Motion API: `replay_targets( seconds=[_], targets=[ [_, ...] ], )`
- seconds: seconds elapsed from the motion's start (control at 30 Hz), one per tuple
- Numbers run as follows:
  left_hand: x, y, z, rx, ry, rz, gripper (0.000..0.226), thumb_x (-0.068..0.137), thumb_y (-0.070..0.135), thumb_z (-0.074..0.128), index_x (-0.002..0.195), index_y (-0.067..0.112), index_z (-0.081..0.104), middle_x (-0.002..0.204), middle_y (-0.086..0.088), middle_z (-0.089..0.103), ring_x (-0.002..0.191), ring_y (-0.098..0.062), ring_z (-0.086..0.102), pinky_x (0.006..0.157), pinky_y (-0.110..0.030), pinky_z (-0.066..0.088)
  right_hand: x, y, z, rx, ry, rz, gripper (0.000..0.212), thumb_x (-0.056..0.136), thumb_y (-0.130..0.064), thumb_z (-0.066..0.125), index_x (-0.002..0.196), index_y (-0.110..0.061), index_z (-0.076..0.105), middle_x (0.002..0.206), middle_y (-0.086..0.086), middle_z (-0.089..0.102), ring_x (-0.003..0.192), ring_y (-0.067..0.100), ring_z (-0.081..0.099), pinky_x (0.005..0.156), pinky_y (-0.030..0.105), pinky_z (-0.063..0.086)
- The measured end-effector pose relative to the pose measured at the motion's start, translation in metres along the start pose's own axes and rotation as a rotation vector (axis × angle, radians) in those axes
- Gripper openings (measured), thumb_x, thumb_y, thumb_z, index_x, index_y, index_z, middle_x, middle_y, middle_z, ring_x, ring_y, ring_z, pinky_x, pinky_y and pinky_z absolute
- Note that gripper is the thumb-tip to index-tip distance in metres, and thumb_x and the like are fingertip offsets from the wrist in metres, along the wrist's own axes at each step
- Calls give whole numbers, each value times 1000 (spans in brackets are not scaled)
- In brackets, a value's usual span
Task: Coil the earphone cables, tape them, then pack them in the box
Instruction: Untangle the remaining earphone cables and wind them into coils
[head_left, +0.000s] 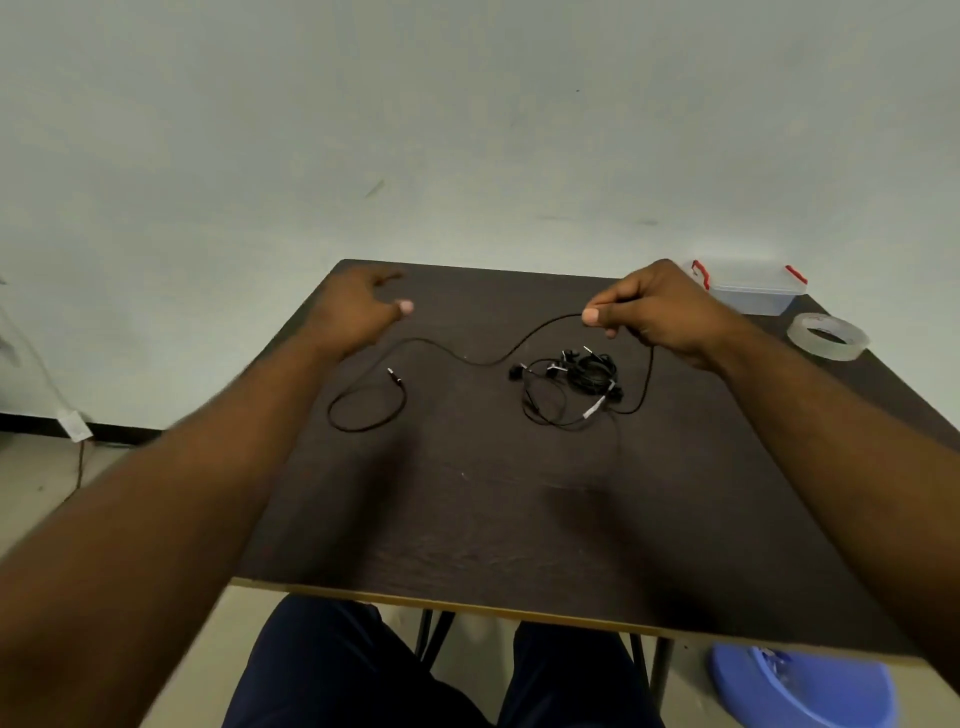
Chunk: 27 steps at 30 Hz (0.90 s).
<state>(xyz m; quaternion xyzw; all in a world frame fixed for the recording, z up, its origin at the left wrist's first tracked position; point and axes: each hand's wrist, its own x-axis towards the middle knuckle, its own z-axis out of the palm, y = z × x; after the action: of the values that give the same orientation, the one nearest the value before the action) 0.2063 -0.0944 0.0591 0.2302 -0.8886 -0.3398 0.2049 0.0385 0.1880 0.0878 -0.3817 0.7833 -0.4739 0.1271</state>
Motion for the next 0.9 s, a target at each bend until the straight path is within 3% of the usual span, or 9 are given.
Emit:
replay_targets(
  seconds=[0.07, 0.13, 0.23, 0.33, 0.57, 0.7, 0.9],
  targets=[
    [-17, 50, 29, -391, -211, 47, 44, 92, 24, 64, 134, 18, 53, 126, 2, 59, 71, -24, 70, 60, -32, 59, 4, -6, 16, 11, -28, -32, 5, 78, -12, 77, 82, -8, 77, 53, 0, 65, 34, 0, 43, 38, 10, 33],
    [-29, 82, 54, -556, -363, 38, 37, 94, 25, 62, 127, 9, 58, 110, -1, 65, 71, -28, 72, 64, -36, 61, 8, -12, 27, 18, -48, -65, 3, 79, -14, 76, 78, -12, 77, 52, 0, 64, 34, 1, 39, 37, 12, 31],
    [-30, 90, 62, -544, -306, 101, 28, 87, 23, 70, 101, -1, 70, 73, -11, 68, 63, -20, 68, 62, -31, 61, 10, -18, 34, 22, -90, -89, 8, 79, -25, 77, 78, -17, 78, 54, 0, 65, 36, 4, 34, 37, 16, 27],
    [-17, 79, 46, -427, -313, 203, 26, 81, 25, 75, 90, 0, 73, 59, -5, 67, 54, -15, 64, 55, -27, 56, 7, -21, 31, 43, -152, -27, 10, 78, -27, 78, 79, -18, 77, 56, 1, 65, 38, 9, 31, 38, 19, 25],
    [17, -7, -16, -449, -163, 74, 33, 72, 33, 77, 74, 2, 70, 52, 1, 58, 48, -13, 56, 49, -24, 49, -1, -11, -21, 53, -228, 191, 8, 83, -11, 71, 81, -3, 74, 57, 9, 63, 33, 9, 43, 32, 17, 35],
    [22, -42, -29, -481, -156, -10, 19, 71, 34, 75, 69, 15, 76, 51, 0, 58, 48, -13, 57, 47, -23, 47, -2, -10, -37, -10, -229, 192, 9, 83, -11, 71, 81, -2, 75, 56, 7, 61, 39, 10, 49, 36, 20, 40],
    [24, -43, -25, -396, -71, -77, 24, 70, 38, 78, 74, 14, 76, 62, -4, 64, 48, -11, 58, 45, -23, 45, 0, -11, -23, -15, -206, 162, 8, 81, -12, 74, 75, -7, 76, 53, 5, 61, 34, 9, 44, 35, 17, 35]
  ],
)
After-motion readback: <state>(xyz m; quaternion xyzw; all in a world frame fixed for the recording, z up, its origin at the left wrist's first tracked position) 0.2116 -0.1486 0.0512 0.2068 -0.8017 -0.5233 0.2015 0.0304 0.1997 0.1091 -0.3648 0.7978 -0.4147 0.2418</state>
